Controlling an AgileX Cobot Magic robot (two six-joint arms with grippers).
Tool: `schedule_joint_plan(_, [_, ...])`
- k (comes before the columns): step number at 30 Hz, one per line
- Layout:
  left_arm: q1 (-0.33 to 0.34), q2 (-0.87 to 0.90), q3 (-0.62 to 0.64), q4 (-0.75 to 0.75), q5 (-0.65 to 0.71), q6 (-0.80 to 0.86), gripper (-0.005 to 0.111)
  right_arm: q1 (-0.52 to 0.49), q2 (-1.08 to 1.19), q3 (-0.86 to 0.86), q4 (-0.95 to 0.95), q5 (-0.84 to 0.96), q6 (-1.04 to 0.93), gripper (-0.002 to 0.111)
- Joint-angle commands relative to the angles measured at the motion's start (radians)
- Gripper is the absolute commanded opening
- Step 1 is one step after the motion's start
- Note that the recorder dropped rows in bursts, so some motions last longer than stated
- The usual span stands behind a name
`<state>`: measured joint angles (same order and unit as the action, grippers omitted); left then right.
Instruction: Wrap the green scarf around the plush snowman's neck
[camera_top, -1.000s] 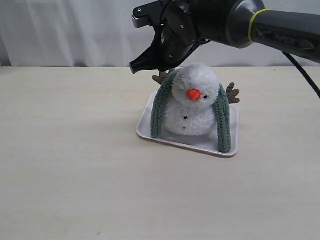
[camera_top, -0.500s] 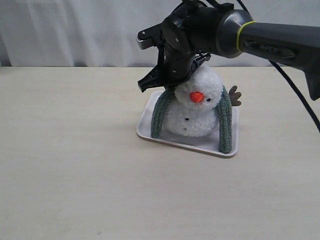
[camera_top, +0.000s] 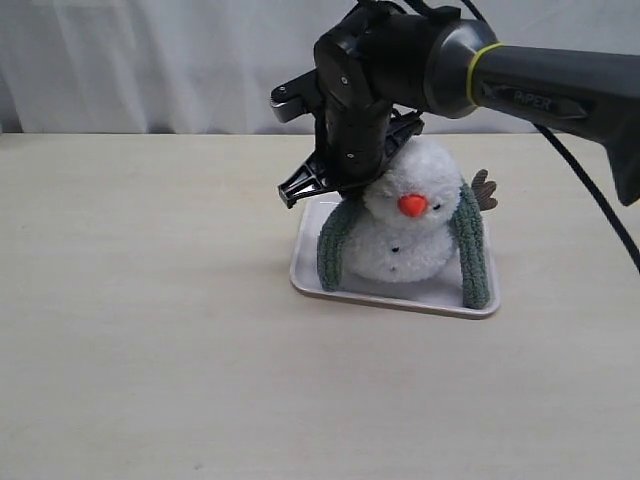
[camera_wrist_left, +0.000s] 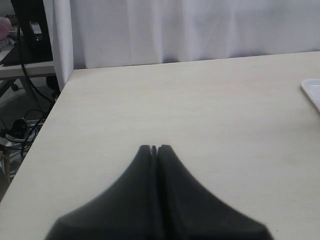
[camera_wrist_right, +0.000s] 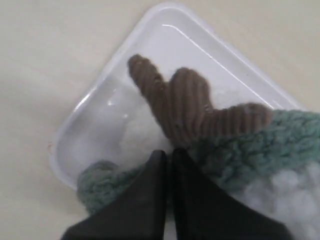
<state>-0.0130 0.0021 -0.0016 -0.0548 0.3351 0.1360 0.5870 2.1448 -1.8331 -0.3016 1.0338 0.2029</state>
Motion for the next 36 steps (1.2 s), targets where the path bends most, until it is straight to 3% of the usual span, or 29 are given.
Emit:
schedule_joint_plan(1, [-0.007,-0.002,0.002,0.001,-0.012,-0.002,0.000,0.019,-0.053,-0.003,0.093,0.008,-0.009,0.009])
schedule_joint_plan(7, [-0.007,-0.002,0.002,0.001,-0.012,-0.002,0.000,0.020,-0.107,-0.003,0.267,0.098,-0.005,0.044])
schedule_joint_plan(11, [-0.007,-0.002,0.002,0.001,-0.012,-0.002,0.000,0.047,-0.111,0.052,0.317,0.138,-0.001,0.054])
schedule_joint_plan(13, [-0.007,-0.002,0.002,0.001,-0.012,-0.002,0.000,0.084,-0.113,0.134,0.307,0.050,0.035,0.059])
schedule_joint_plan(16, [-0.007,-0.002,0.002,0.001,-0.012,-0.002,0.000,0.090,-0.113,0.276,0.191,-0.139,0.223,0.060])
schedule_joint_plan(21, [-0.007,-0.002,0.002,0.001,-0.012,-0.002,0.000,0.090,-0.113,0.416,-0.109,-0.201,0.467,0.059])
schedule_joint_plan(25, [-0.007,-0.002,0.002,0.001,-0.012,-0.002,0.000,0.090,-0.113,0.531,-0.150,-0.483,0.543,0.059])
schedule_joint_plan(29, [-0.007,-0.002,0.002,0.001,-0.012,-0.002,0.000,0.090,-0.111,0.550,-0.284,-0.541,0.660,0.059])
schedule_joint_plan(36, [-0.007,-0.002,0.002,0.001,-0.012,-0.002,0.000,0.088,-0.092,0.550,-0.344,-0.658,0.723,0.044])
